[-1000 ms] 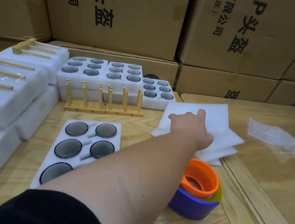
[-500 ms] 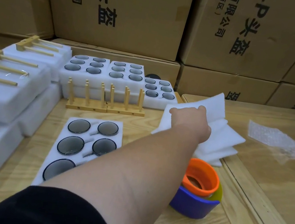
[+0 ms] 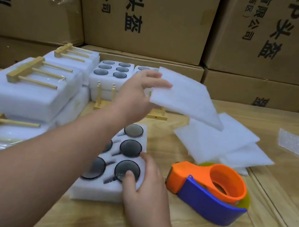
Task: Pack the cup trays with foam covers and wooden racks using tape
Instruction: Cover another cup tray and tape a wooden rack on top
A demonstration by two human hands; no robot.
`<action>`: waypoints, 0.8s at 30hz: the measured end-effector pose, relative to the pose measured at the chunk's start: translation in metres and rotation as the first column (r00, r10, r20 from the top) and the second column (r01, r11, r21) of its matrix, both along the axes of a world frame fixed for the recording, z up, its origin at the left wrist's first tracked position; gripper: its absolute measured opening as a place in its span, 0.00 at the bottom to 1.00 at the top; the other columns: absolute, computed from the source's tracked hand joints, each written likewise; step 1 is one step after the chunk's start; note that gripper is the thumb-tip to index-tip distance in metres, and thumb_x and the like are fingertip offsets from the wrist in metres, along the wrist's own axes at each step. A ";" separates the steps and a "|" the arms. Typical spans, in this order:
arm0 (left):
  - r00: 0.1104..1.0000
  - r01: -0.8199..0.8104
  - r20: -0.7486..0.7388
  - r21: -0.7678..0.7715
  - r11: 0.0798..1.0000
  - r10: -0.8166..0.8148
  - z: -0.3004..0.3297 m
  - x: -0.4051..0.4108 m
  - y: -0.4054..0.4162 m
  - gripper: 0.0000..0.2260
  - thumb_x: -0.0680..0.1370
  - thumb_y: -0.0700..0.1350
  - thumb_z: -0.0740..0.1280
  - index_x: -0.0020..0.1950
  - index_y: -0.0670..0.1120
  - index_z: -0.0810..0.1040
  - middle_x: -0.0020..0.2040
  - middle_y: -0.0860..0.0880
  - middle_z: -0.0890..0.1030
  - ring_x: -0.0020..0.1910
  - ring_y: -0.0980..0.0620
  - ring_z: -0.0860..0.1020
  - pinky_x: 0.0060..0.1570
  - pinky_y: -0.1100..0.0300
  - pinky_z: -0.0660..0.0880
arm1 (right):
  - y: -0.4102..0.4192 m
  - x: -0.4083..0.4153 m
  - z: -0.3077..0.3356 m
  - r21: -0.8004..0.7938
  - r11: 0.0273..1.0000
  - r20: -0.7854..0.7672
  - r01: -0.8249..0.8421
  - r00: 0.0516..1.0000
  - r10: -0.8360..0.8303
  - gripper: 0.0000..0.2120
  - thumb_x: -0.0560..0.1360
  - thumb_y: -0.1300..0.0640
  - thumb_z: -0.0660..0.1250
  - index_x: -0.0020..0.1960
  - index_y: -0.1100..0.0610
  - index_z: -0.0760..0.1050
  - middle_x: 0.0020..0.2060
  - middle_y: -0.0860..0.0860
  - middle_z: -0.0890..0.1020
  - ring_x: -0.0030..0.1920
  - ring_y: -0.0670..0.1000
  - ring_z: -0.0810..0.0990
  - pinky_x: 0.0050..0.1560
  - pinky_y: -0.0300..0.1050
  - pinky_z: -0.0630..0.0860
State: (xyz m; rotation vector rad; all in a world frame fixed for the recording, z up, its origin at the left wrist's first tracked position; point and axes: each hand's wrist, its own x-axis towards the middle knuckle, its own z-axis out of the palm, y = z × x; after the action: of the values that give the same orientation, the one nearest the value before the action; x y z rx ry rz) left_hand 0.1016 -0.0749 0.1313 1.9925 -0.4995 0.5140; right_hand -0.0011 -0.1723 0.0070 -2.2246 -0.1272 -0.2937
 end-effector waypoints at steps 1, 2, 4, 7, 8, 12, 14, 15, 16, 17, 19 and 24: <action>1.000 -0.013 0.001 -0.039 0.999 0.013 -0.006 -0.009 0.018 0.22 0.75 0.33 0.70 0.52 0.62 0.82 0.66 0.53 0.74 0.63 0.61 0.74 0.59 0.68 0.71 | 0.001 -0.023 -0.003 0.054 0.996 0.050 -0.064 0.997 0.062 0.30 0.69 0.38 0.56 0.70 0.41 0.67 0.63 0.38 0.76 0.65 0.41 0.72 0.66 0.43 0.70; 0.999 -0.036 0.009 -0.058 0.998 0.037 -0.013 -0.019 0.033 0.23 0.75 0.30 0.69 0.53 0.60 0.82 0.66 0.51 0.74 0.62 0.65 0.74 0.58 0.71 0.70 | -0.003 -0.025 -0.005 0.099 0.995 0.023 -0.019 1.000 0.017 0.31 0.68 0.38 0.56 0.70 0.42 0.67 0.63 0.38 0.76 0.65 0.41 0.72 0.67 0.43 0.70; 0.995 -0.093 0.016 -0.063 0.994 0.094 -0.030 -0.039 0.060 0.27 0.71 0.23 0.67 0.55 0.54 0.83 0.66 0.46 0.74 0.58 0.74 0.73 0.53 0.78 0.67 | -0.004 -0.021 -0.006 0.094 0.995 0.011 -0.013 1.000 0.012 0.30 0.68 0.38 0.56 0.69 0.42 0.68 0.63 0.38 0.76 0.65 0.42 0.73 0.66 0.44 0.71; 0.991 -0.131 -0.020 -0.053 0.990 0.130 -0.057 -0.063 0.084 0.25 0.70 0.22 0.68 0.57 0.48 0.83 0.67 0.43 0.75 0.61 0.67 0.75 0.56 0.76 0.69 | 0.003 -0.023 -0.009 0.144 0.989 0.044 -0.038 0.999 0.032 0.26 0.70 0.39 0.56 0.67 0.40 0.68 0.61 0.38 0.77 0.63 0.42 0.75 0.65 0.46 0.73; 0.989 -0.146 -0.040 -0.056 0.988 0.144 -0.064 -0.067 0.089 0.24 0.71 0.23 0.68 0.56 0.48 0.83 0.67 0.44 0.75 0.63 0.60 0.76 0.59 0.73 0.69 | -0.004 -0.019 -0.014 0.188 0.981 0.078 -0.044 0.996 0.030 0.25 0.71 0.40 0.56 0.67 0.41 0.68 0.60 0.38 0.78 0.63 0.42 0.75 0.65 0.48 0.73; 0.982 -0.181 -0.066 -0.094 0.979 0.176 -0.084 -0.080 0.102 0.25 0.72 0.21 0.65 0.54 0.49 0.83 0.66 0.46 0.76 0.64 0.54 0.77 0.59 0.73 0.69 | -0.005 -0.021 -0.017 0.283 0.957 0.090 -0.071 0.995 0.047 0.19 0.75 0.41 0.53 0.63 0.41 0.70 0.55 0.37 0.81 0.58 0.42 0.78 0.60 0.52 0.75; 0.984 -0.163 -0.090 -0.107 0.981 0.153 -0.092 -0.088 0.106 0.24 0.72 0.22 0.68 0.55 0.50 0.83 0.67 0.50 0.76 0.63 0.67 0.75 0.57 0.78 0.67 | -0.006 -0.020 -0.017 0.359 0.929 0.105 -0.086 0.993 0.051 0.18 0.76 0.41 0.52 0.62 0.39 0.71 0.54 0.37 0.81 0.58 0.41 0.79 0.57 0.50 0.75; 0.984 -0.154 -0.108 -0.123 0.980 0.141 -0.096 -0.092 0.107 0.25 0.71 0.22 0.69 0.55 0.51 0.83 0.68 0.51 0.75 0.62 0.73 0.73 0.57 0.79 0.67 | -0.007 -0.018 -0.019 0.403 0.910 0.112 -0.096 0.992 0.056 0.18 0.76 0.41 0.52 0.63 0.38 0.72 0.55 0.37 0.82 0.58 0.41 0.79 0.56 0.48 0.75; 0.982 -0.158 -0.127 -0.166 0.973 0.138 -0.102 -0.095 0.108 0.26 0.72 0.23 0.70 0.56 0.53 0.83 0.69 0.52 0.75 0.62 0.75 0.72 0.57 0.79 0.67 | -0.008 -0.018 -0.019 0.455 0.885 0.116 -0.102 0.992 0.055 0.19 0.76 0.41 0.52 0.63 0.38 0.73 0.56 0.37 0.82 0.59 0.41 0.80 0.57 0.48 0.75; 0.978 -0.173 -0.157 -0.252 0.952 0.136 -0.109 -0.097 0.108 0.27 0.73 0.24 0.69 0.56 0.56 0.83 0.69 0.53 0.76 0.62 0.73 0.73 0.57 0.77 0.69 | -0.008 -0.018 -0.018 0.499 0.861 0.111 -0.094 0.993 0.044 0.20 0.76 0.40 0.52 0.64 0.39 0.73 0.57 0.39 0.82 0.60 0.42 0.80 0.59 0.50 0.75; 0.955 -0.239 -0.278 -0.523 0.818 0.101 -0.119 -0.101 0.108 0.25 0.75 0.29 0.69 0.55 0.60 0.85 0.65 0.53 0.81 0.61 0.64 0.79 0.54 0.68 0.77 | -0.008 -0.017 -0.019 0.596 0.798 0.092 -0.091 0.995 0.045 0.21 0.76 0.38 0.52 0.63 0.39 0.75 0.59 0.42 0.83 0.61 0.45 0.81 0.62 0.54 0.75; 0.897 -0.283 -0.409 -0.822 0.495 -0.166 -0.130 -0.098 0.115 0.16 0.79 0.42 0.61 0.64 0.52 0.81 0.66 0.50 0.81 0.64 0.51 0.80 0.59 0.55 0.77 | -0.009 -0.017 -0.019 0.683 0.727 0.047 -0.073 0.997 0.057 0.29 0.73 0.30 0.54 0.68 0.42 0.72 0.60 0.36 0.82 0.63 0.45 0.80 0.67 0.56 0.74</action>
State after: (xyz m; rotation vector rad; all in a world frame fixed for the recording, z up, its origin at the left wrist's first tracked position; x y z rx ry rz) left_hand 0.0037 0.0404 0.0014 1.0372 0.1531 0.2382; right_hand -0.0179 -0.1817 -0.0121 -1.4673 -0.0883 -0.2708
